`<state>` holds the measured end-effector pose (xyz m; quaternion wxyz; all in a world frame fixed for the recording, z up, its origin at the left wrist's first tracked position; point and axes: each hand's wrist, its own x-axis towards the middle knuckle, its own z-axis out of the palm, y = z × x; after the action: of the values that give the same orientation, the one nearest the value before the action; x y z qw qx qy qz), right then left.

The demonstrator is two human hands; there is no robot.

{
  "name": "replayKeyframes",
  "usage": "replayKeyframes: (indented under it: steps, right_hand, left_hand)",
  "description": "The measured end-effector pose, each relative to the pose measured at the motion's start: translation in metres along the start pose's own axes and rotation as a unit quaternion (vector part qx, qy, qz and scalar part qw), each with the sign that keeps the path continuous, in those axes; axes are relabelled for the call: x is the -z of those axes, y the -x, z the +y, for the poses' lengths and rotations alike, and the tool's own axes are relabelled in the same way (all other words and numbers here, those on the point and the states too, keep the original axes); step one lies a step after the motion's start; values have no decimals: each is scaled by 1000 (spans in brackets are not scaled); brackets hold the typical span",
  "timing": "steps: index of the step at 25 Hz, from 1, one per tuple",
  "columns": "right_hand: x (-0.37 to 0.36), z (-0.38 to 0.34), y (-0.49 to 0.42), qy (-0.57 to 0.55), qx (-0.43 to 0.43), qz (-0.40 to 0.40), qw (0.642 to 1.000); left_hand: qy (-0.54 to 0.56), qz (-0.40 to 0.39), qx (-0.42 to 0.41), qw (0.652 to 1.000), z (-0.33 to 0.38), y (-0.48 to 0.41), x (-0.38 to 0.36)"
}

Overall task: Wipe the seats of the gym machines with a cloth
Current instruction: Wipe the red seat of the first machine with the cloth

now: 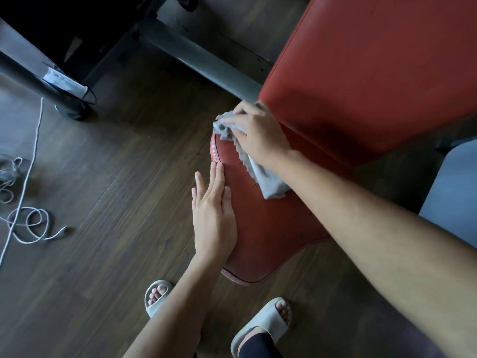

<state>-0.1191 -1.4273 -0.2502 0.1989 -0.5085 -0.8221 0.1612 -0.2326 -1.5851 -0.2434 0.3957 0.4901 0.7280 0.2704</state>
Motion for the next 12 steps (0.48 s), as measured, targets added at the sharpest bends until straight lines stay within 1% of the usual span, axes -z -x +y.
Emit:
replayKeyframes:
  steps: [1, 2, 5, 6, 7, 10, 11, 12]
  right_hand:
    - [-3, -5, -7, 2, -39, 6, 999]
    - [-7, -9, -6, 5, -40, 6, 999]
    - [-3, -9, 26, 3, 107, -30, 994]
    - [2, -4, 31, 1, 126, -39, 991]
    - [6, 2, 28, 5, 110, -33, 993]
    - [2, 2, 2, 10, -51, 22, 998]
    - [0, -3, 4, 8, -74, 36, 997]
    - [0, -6, 15, 13, -68, 43, 997]
  left_hand:
    - [0, 3, -1, 1000, 0, 0, 0]
    - [0, 5, -3, 1000, -1, 0, 1]
    - [-3, 13, -5, 1000, -2, 0, 2]
    - [-2, 15, -4, 1000, -1, 0, 1]
    - [-2, 17, -3, 1000, 0, 0, 0]
    - [-7, 17, -7, 1000, 1, 1, 0]
    - [-11, 16, -9, 1000, 0, 1, 1]
    - [-16, 13, -12, 1000, 0, 1, 2]
